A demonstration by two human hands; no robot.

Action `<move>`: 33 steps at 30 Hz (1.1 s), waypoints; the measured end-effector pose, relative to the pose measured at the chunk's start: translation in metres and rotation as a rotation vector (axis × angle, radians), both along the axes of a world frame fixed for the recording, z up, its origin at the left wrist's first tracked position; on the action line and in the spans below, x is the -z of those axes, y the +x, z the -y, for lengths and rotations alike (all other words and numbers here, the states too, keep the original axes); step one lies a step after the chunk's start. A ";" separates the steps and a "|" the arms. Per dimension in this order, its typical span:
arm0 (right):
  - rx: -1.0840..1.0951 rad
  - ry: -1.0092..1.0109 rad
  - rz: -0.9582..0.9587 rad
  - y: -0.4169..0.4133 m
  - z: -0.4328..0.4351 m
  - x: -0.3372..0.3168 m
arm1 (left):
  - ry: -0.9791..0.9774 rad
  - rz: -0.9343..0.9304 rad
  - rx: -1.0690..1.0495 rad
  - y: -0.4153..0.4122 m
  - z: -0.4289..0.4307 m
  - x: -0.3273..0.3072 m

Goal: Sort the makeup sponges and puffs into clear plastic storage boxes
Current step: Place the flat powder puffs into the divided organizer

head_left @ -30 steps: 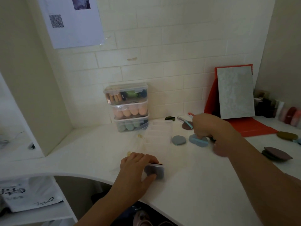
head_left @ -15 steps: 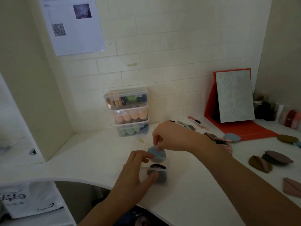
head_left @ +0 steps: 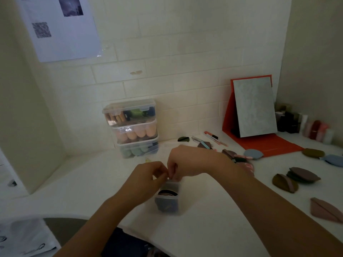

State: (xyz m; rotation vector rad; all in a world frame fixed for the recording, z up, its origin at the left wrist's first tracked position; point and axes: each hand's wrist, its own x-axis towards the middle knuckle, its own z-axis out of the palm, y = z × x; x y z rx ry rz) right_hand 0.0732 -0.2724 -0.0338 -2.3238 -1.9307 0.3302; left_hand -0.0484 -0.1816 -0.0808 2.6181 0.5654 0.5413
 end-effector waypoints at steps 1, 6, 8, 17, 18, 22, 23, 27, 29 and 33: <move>-0.011 -0.010 -0.007 0.001 0.000 0.000 | 0.002 -0.012 0.004 0.001 -0.001 0.002; 0.032 0.062 -0.147 0.013 -0.001 -0.002 | -0.055 0.013 -0.009 0.000 0.000 0.009; 0.132 0.215 -0.210 0.026 0.000 -0.002 | -0.092 0.030 -0.006 -0.001 0.000 0.011; 0.529 0.150 0.000 0.088 -0.004 0.059 | -0.145 0.078 0.001 -0.001 0.000 0.014; 0.515 0.132 -0.018 0.089 -0.004 0.062 | -0.152 0.084 0.003 -0.001 0.000 0.014; 0.458 0.105 0.014 0.091 -0.003 0.065 | -0.177 0.125 0.000 -0.001 0.000 0.015; 0.453 0.127 0.013 0.092 -0.003 0.063 | -0.186 0.135 -0.005 -0.001 0.000 0.016; 0.453 0.200 -0.182 0.092 -0.002 0.061 | -0.170 0.129 0.005 -0.001 0.000 0.016; 0.447 0.174 -0.193 0.090 -0.002 0.062 | -0.160 0.124 0.005 -0.001 0.000 0.016; 0.444 0.114 -0.230 0.090 -0.002 0.061 | -0.149 0.113 0.003 -0.001 0.000 0.016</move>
